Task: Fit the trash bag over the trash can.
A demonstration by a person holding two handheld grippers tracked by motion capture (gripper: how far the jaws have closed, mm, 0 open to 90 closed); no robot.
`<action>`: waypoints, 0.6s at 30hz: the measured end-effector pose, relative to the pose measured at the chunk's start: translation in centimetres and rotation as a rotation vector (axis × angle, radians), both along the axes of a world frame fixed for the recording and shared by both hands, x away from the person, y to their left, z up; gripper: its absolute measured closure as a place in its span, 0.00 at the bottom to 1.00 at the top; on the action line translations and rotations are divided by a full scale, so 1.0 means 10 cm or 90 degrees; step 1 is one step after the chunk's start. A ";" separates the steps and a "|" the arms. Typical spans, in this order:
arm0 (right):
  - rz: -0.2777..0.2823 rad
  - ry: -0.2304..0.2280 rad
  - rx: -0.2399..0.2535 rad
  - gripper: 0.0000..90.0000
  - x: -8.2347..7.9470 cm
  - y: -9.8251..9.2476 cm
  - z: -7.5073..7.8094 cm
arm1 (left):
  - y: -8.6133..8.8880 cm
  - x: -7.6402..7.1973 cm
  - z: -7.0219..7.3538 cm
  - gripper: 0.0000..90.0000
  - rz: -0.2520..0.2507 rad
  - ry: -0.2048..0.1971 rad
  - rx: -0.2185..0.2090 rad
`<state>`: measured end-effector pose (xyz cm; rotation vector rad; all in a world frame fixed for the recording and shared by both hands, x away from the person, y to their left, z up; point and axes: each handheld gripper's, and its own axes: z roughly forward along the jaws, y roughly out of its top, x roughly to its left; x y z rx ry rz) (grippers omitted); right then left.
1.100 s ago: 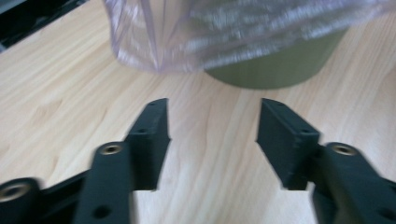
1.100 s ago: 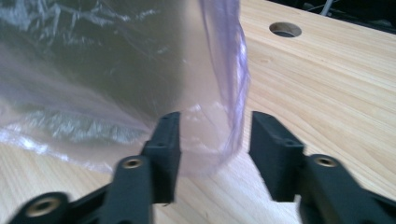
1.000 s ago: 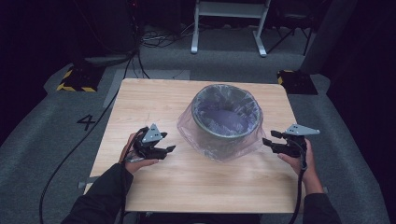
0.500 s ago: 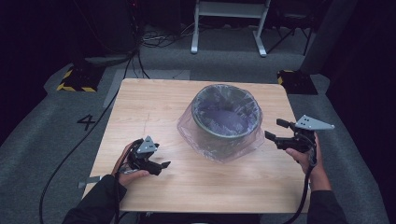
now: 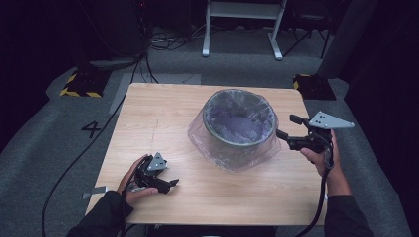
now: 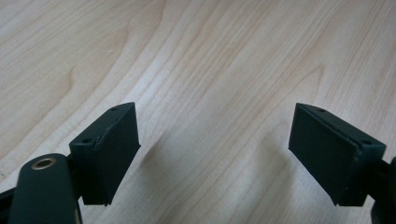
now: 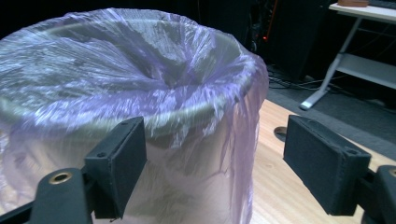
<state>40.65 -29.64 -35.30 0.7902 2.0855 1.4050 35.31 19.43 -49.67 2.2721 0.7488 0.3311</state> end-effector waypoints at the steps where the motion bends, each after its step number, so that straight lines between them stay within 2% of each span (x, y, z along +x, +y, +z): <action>1: 0.001 0.002 -0.003 0.24 0.01 0.02 0.02 | 0.00 0.00 -0.01 0.18 0.004 0.004 0.003; 8: 0.000 -0.012 -0.032 0.25 0.05 0.14 0.16 | 0.00 -0.03 -0.06 0.17 -0.008 0.014 -0.013; 14: 0.013 -0.014 -0.024 0.26 0.07 0.20 0.25 | 0.02 -0.04 -0.07 0.17 -0.011 0.014 -0.018; 18: 0.023 -0.019 -0.034 0.25 0.05 0.25 0.30 | 0.04 -0.04 -0.08 0.16 -0.014 0.009 -0.021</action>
